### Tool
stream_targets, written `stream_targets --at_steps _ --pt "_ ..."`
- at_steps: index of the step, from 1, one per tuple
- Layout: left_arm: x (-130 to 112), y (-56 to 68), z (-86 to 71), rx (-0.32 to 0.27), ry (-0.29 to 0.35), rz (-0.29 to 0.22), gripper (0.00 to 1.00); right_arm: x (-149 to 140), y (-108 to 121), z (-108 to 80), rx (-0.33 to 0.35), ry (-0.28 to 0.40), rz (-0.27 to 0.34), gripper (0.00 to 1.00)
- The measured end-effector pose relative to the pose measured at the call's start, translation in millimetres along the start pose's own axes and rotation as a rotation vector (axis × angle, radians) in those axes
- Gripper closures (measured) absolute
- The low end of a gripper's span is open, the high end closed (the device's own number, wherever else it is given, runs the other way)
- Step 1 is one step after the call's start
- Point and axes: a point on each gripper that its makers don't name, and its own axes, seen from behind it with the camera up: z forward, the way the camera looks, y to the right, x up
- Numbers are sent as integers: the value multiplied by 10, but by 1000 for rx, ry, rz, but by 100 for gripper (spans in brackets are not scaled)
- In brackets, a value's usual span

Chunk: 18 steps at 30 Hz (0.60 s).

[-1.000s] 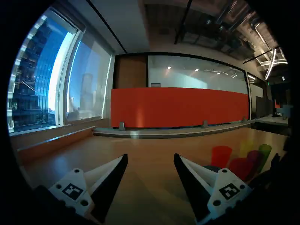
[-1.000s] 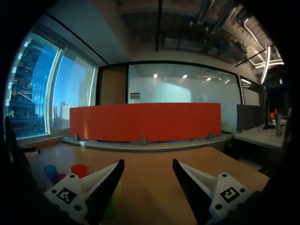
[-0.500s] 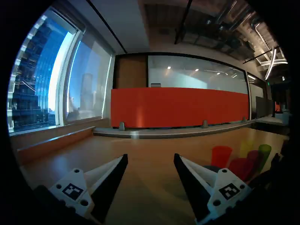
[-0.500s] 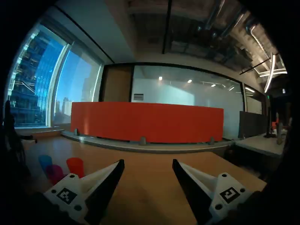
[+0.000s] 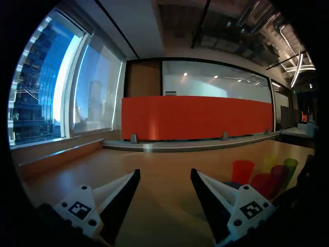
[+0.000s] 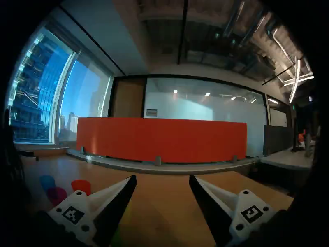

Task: Pour water

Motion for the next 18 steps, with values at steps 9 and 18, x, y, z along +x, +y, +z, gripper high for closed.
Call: stream_targets --at_steps 9,18 --pt "4 -8 2 0 0 0 9 -253 154 -132 -27 -28 -1 1" --pt "12 -15 -5 0 0 0 9 -360 320 -115 -51 -37 53 1"
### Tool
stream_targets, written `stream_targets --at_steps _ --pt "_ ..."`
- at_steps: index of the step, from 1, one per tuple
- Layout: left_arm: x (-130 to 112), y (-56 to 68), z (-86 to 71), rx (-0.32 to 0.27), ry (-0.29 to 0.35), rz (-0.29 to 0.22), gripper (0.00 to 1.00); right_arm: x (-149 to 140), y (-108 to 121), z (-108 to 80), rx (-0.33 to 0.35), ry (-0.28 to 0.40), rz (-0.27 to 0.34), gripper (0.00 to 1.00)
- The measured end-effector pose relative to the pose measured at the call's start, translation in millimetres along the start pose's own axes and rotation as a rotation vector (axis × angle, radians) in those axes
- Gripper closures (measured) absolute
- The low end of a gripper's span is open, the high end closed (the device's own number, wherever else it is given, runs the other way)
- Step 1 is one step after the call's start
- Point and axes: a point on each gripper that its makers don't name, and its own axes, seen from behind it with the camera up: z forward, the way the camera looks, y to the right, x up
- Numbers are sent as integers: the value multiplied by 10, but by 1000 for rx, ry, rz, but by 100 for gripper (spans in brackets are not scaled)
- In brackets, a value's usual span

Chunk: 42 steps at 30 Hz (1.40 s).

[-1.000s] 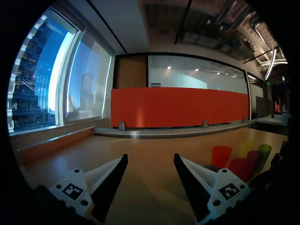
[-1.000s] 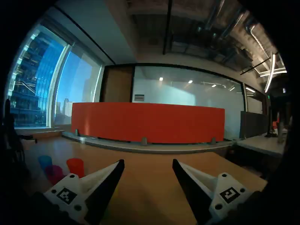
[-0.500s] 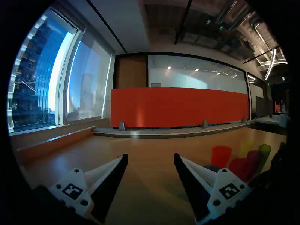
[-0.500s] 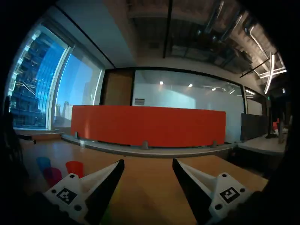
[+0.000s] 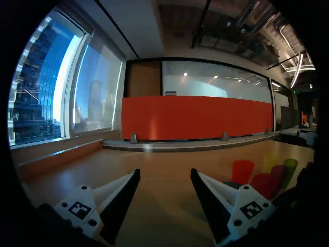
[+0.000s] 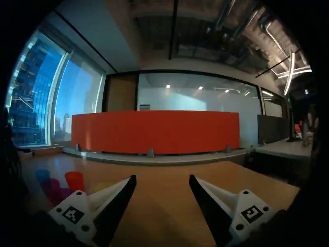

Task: Pour water

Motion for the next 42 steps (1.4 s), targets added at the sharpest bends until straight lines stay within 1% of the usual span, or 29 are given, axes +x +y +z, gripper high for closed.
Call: stream_targets --at_steps 6,18,30,42 --pt "-7 3 0 0 0 0 9 -40 23 43 -2 -3 8 1" --pt "-15 2 3 0 0 0 9 -137 8 45 0 -21 14 1" --pt "-8 -10 -4 0 0 0 9 -217 28 81 -9 -49 -1 1" --pt "-18 0 3 0 -1 0 9 -217 50 69 -13 -50 -10 1"
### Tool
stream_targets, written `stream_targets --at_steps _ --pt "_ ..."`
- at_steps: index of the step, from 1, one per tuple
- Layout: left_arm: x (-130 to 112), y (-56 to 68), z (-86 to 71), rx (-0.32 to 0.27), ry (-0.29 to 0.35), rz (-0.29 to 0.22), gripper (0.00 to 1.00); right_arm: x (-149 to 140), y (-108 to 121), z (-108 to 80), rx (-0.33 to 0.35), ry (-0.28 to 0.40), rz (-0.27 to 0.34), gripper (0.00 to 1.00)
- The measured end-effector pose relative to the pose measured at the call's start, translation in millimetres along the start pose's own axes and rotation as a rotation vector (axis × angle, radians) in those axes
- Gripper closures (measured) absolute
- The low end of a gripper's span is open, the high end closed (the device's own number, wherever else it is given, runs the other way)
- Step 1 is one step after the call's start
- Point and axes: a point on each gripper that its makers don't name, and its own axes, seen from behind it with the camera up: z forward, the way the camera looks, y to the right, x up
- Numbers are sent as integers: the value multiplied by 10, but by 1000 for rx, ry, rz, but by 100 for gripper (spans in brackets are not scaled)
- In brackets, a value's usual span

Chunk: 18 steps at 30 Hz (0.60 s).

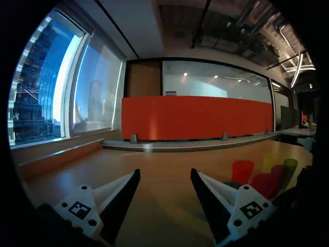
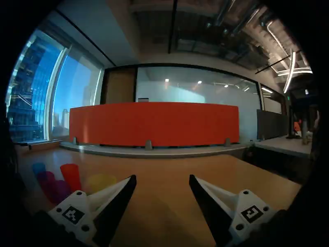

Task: Pour water

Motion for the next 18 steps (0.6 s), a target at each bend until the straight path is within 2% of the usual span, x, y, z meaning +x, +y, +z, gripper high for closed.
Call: stream_targets --at_steps 18 --pt "6 -3 -4 0 0 0 9 -6 -3 7 3 -3 0 1"
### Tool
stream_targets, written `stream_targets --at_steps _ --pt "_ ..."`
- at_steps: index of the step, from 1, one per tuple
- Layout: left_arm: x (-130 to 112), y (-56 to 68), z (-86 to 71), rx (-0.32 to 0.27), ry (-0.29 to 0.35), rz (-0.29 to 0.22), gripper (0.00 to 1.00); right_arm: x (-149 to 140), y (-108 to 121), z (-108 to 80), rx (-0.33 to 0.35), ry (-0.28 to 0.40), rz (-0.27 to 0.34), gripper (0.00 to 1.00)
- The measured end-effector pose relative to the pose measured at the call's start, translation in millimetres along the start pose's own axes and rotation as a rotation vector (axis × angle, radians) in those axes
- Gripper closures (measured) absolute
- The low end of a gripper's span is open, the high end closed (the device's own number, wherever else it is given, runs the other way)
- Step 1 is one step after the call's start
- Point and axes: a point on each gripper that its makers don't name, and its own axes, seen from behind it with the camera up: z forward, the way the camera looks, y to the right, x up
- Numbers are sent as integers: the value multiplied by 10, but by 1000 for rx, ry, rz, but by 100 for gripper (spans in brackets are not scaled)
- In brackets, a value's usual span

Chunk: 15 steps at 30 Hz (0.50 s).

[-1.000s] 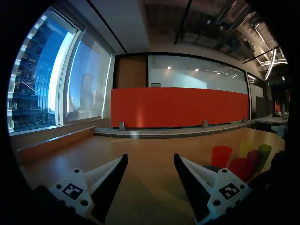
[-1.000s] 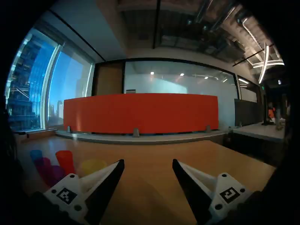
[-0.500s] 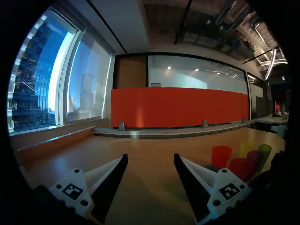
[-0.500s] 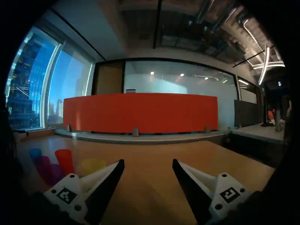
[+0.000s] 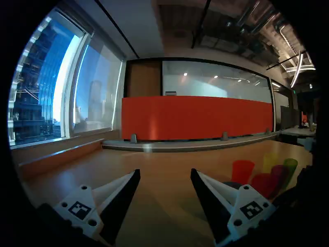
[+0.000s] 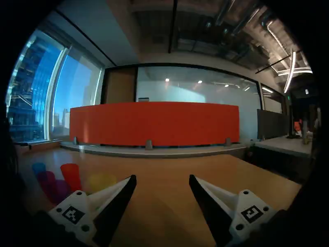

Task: Pour water

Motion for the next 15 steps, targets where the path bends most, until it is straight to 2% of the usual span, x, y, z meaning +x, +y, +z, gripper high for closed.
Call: stream_targets --at_steps 15 --pt "-5 10 5 0 0 0 9 -1 -8 -1 0 -1 0 1"
